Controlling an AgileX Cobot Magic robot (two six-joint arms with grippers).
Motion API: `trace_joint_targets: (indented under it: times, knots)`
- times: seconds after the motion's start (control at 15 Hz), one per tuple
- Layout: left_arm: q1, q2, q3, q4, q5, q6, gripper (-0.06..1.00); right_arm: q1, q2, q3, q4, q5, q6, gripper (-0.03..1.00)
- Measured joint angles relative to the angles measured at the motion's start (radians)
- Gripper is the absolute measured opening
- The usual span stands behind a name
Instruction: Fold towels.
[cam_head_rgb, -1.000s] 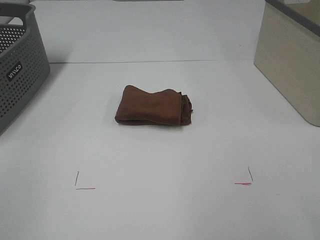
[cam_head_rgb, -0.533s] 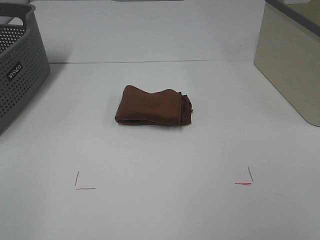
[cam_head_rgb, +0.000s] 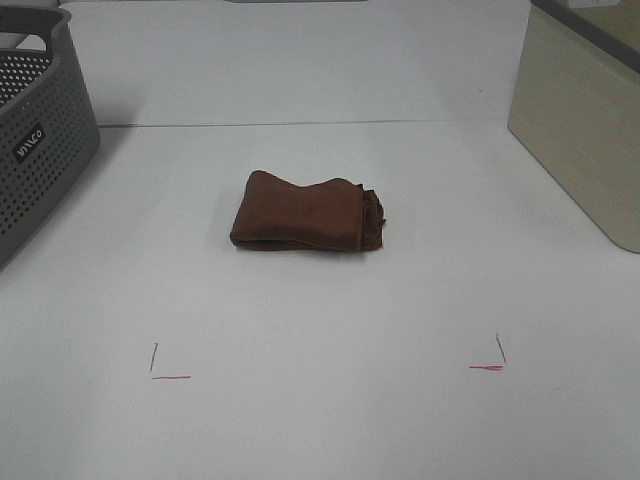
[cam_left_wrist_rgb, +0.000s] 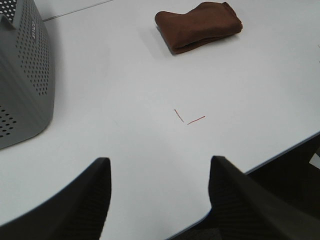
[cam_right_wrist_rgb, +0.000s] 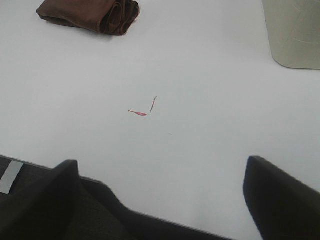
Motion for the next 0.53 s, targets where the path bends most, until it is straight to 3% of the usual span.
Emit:
trace_joint_targets:
  times: [0.53]
  knots:
    - [0.002,0.0,0.0,-0.001,0.0,0.0,0.56,0.0,0.0,0.0,0.0,-0.001,0.0,0.83]
